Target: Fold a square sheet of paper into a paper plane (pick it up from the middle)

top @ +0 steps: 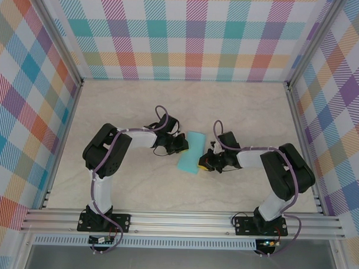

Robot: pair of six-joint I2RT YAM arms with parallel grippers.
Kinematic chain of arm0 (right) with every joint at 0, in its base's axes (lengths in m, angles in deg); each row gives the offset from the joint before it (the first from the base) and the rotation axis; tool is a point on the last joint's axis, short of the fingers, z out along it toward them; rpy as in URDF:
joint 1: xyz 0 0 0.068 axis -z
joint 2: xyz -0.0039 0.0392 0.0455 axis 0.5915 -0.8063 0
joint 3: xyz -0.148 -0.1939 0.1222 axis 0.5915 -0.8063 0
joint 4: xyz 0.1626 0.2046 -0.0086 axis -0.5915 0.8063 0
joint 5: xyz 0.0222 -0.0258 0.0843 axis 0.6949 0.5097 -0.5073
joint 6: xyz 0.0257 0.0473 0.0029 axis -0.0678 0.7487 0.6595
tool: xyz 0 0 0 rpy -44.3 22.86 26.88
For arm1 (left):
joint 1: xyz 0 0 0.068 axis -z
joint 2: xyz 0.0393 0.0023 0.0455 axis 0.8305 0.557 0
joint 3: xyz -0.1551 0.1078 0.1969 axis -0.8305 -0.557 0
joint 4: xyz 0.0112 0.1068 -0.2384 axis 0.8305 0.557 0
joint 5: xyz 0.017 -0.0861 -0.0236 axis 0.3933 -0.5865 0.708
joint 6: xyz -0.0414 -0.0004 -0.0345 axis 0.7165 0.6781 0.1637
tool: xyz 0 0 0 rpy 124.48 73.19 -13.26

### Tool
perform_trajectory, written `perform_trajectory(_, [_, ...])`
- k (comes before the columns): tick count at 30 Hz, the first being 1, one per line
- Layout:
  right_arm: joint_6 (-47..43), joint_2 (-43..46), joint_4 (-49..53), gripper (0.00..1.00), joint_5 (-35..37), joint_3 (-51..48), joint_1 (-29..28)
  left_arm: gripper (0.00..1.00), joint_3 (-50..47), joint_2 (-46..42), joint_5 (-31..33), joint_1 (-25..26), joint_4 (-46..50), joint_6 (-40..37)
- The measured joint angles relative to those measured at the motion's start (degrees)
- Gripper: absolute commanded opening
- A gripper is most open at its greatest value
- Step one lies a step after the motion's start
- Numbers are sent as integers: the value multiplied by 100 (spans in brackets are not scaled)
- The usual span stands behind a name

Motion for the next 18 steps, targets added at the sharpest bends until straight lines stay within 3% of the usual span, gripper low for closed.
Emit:
perform_trajectory(6, [33,323,-210,6,-94,-33,-48,0,0,0,-2,0,-2,0])
perform_trajectory(18, [4,-2,-365,6,-90,-282,-184,0,-2,0,-2,0,-2,-11])
